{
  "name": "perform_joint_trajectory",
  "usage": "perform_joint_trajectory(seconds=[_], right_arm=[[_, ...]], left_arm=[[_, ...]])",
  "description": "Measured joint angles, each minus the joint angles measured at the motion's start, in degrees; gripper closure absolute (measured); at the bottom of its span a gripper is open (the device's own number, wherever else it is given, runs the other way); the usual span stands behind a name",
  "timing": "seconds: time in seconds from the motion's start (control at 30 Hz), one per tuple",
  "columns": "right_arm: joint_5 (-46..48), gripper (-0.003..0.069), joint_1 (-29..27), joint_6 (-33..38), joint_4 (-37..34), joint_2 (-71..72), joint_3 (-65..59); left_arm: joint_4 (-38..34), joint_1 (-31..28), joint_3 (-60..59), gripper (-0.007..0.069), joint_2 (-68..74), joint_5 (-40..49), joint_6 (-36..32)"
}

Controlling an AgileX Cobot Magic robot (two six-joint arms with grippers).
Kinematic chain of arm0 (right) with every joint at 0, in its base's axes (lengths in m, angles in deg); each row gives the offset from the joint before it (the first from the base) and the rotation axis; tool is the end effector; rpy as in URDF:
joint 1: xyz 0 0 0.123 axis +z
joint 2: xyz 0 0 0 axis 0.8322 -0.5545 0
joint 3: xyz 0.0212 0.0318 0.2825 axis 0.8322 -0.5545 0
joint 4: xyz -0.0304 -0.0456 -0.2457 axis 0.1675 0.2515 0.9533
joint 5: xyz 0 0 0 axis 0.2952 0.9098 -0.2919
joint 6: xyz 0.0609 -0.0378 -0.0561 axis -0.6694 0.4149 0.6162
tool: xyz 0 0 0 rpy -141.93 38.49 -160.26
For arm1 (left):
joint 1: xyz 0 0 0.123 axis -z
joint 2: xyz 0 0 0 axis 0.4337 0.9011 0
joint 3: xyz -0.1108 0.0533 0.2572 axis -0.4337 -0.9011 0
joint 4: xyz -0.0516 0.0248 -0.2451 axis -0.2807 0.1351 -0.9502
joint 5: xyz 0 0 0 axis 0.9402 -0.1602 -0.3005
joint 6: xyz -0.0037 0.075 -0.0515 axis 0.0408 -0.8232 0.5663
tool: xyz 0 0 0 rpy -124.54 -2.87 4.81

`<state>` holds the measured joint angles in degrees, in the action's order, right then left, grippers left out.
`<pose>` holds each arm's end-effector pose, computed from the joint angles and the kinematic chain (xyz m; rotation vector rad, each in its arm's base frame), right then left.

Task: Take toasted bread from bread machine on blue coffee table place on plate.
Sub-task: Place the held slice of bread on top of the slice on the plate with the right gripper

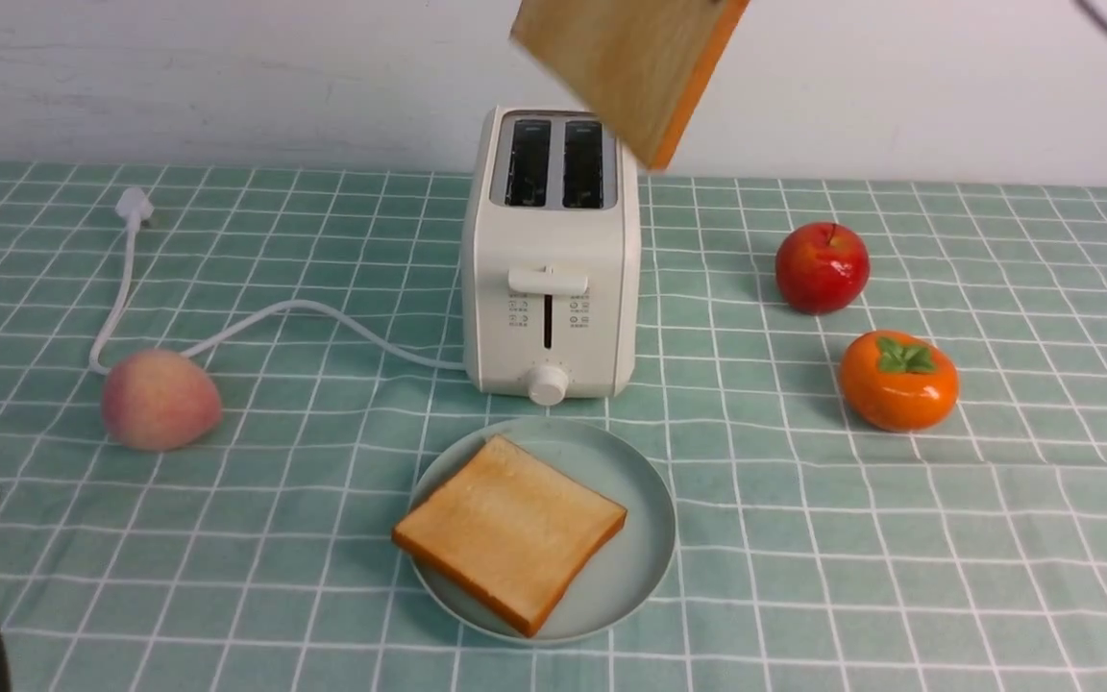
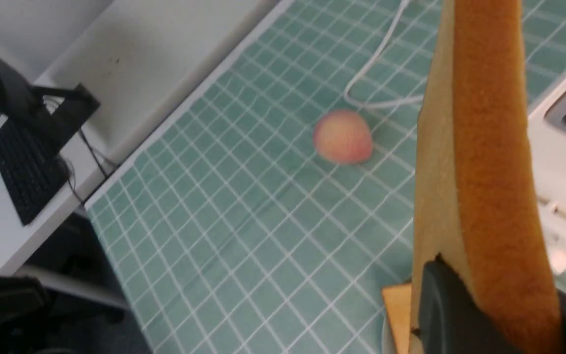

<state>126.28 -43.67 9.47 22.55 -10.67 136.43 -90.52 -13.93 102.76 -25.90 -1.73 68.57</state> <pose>0.3410 0.1468 0.4515 -0.7278 2.1080 1.0672 0.0794 -0.0351 0.3709 0.0831 2.0357 -0.4902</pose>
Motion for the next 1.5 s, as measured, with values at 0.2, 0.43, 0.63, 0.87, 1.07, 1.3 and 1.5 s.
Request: perform_joint_trajectory(seconds=[0.2, 0.43, 0.63, 0.87, 1.07, 1.3, 1.5], right_arm=[[-0.8, 0.0574, 2.0, 9.5, -4.9, -2.8, -18.9], [-7.9, 0.0574, 2.1, 21.4, -21.2, -9.6, -30.5], [-8.1, 0.0567, 2.1, 21.8, -23.8, -16.1, -31.1], [-10.6, 0.0366, 2.1, 18.6, -19.9, -20.1, -31.1], [-9.7, 0.0190, 0.8, 13.6, -9.5, -19.9, -29.1], [-4.1, 0.0228, -2.5, 0.7, 8.6, -12.6, -24.8], [-2.4, 0.0480, -3.6, -8.9, 19.7, -0.2, -24.3]], left_arm=[[0.0, 0.0, -0.1, 0.0638, 0.2, -0.3, 0.0], [0.0, 0.0, -0.1, 0.0638, 0.7, 0.1, 0.1], [0.1, 0.0, -0.1, 0.0638, 0.7, 0.2, 0.1], [0.2, 0.0, -0.1, 0.0638, 0.7, 0.5, 0.1], [0.2, 0.0, -0.1, 0.0638, 0.7, 1.4, 0.1], [0.2, 0.0, -0.1, 0.0638, 0.7, 1.4, 0.1], [0.2, 0.0, -0.1, 0.0638, 0.7, 1.4, 0.8]])
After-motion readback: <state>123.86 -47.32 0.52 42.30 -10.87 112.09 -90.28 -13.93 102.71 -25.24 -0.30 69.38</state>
